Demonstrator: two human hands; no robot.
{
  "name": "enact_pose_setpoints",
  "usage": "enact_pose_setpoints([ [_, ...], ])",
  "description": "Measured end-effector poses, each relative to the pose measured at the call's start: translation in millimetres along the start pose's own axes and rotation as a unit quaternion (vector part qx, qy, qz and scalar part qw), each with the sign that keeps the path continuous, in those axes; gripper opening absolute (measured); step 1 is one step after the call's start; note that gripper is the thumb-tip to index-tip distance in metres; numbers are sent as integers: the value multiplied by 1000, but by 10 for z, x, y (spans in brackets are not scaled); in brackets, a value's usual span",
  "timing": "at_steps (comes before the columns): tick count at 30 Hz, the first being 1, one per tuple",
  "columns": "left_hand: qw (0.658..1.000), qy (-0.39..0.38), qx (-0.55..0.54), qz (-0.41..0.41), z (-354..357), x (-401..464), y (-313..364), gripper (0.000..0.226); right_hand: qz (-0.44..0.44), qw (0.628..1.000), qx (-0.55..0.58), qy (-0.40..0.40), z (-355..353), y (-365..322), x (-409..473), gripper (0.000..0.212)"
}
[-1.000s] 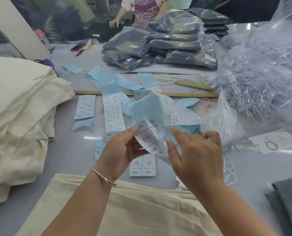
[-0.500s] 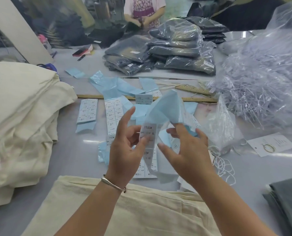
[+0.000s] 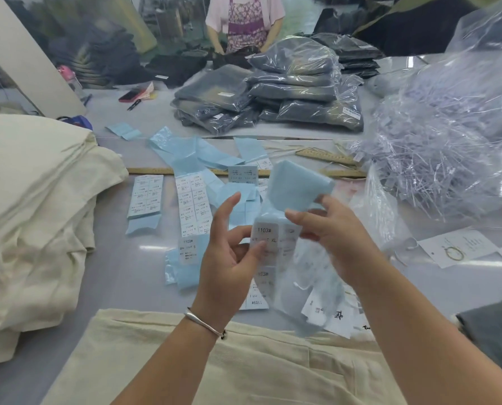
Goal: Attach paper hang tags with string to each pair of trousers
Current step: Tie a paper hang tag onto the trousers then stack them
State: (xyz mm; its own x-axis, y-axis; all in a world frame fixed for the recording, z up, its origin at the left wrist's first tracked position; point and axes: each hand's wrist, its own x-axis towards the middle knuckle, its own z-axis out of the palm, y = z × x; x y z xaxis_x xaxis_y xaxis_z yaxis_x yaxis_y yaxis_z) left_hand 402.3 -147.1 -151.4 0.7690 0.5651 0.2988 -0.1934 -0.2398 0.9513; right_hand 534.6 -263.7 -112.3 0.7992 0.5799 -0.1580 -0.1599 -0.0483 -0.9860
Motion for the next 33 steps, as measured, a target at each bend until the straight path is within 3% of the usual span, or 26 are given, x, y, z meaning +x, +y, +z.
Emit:
enact_pose_setpoints([
  [2, 999, -7, -48, -25, 47, 18, 9, 70, 76, 984, 152, -51, -17, 138, -51, 52],
  [4, 999, -29, -29, -24, 74, 40, 18, 66, 123, 967, 195, -105, -20, 251, -112, 49],
  [7, 991, -47, 128, 12, 88, 63, 17, 56, 130, 972, 176, -83, -23, 345, -127, 38],
  [9, 965, -53, 249, 58, 86, 86, 18, 47, 117, 975, 183, -53, -31, 343, -112, 26],
  [15, 914, -46, 389, 107, 61, 160, 88, 19, 100, 986, 129, -23, -36, 297, -65, 7],
  [23, 874, 13, 428, 228, 41, 178, 38, 10, 95, 990, 104, -32, 9, 240, -35, 14],
  [27, 861, 42, 430, 269, 29, 177, 15, 5, 114, 987, 106, -30, 46, 237, -3, 7],
  [33, 878, 18, 412, 244, -7, 196, -36, 8, 110, 991, 72, -30, 66, 259, 31, 7],
])
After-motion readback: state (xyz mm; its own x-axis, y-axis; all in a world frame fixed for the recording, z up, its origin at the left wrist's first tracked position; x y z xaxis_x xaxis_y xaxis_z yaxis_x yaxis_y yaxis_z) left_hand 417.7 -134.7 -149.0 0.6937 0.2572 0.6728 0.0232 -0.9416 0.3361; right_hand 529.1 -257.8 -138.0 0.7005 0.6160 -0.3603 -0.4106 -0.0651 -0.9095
